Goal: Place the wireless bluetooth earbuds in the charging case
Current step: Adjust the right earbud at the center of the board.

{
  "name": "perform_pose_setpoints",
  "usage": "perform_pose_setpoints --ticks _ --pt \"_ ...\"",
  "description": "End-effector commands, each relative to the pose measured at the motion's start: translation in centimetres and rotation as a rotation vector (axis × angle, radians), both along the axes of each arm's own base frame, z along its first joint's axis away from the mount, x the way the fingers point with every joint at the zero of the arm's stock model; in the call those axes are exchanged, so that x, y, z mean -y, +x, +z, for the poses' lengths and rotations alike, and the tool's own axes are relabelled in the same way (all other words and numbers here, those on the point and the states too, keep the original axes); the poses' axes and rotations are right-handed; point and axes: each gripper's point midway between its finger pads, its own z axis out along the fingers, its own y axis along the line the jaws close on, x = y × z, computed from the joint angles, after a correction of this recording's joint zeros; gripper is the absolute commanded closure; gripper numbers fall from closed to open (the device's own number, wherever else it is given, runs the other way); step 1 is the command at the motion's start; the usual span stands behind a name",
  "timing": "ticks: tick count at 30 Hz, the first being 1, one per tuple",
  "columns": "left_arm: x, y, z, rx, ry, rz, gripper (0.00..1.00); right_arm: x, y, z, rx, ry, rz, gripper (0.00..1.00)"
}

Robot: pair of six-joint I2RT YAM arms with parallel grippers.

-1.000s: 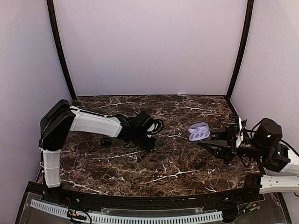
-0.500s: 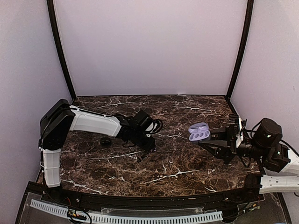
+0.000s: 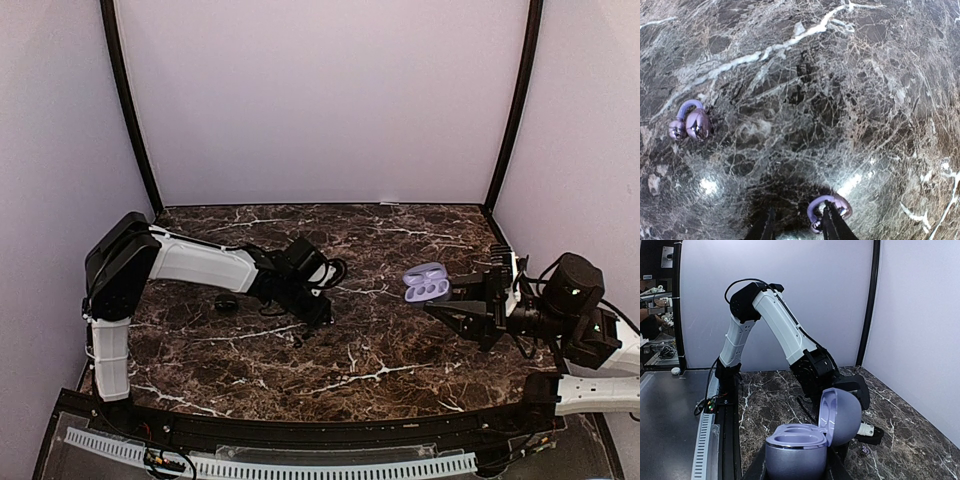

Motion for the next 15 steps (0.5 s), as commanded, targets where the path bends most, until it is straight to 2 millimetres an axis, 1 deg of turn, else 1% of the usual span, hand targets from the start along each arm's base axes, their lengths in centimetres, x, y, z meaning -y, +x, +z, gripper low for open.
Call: perform_pose_setpoints --ticks 1,4,11,15 --pt "-0.1 -0.9 1.8 -0.001 -0.043 -0.036 0.67 0.1 -0.1 0.8 0.016 0.031 0.000 1.00" --pt "0.0 -1.2 1.8 -0.008 -0.052 -0.045 0.66 0.1 -0.1 0.8 0.017 0.031 0.002 1.00" --pt "0.7 -2.2 1.9 -0.018 -0.074 -0.084 0.70 0.1 -0.1 0.9 0.018 0.031 -0.002 1.00" --pt "0.8 -2.8 1.7 -0.025 -0.067 -0.110 0.66 0.1 0.0 0.9 0.015 0.032 -0.006 1.00"
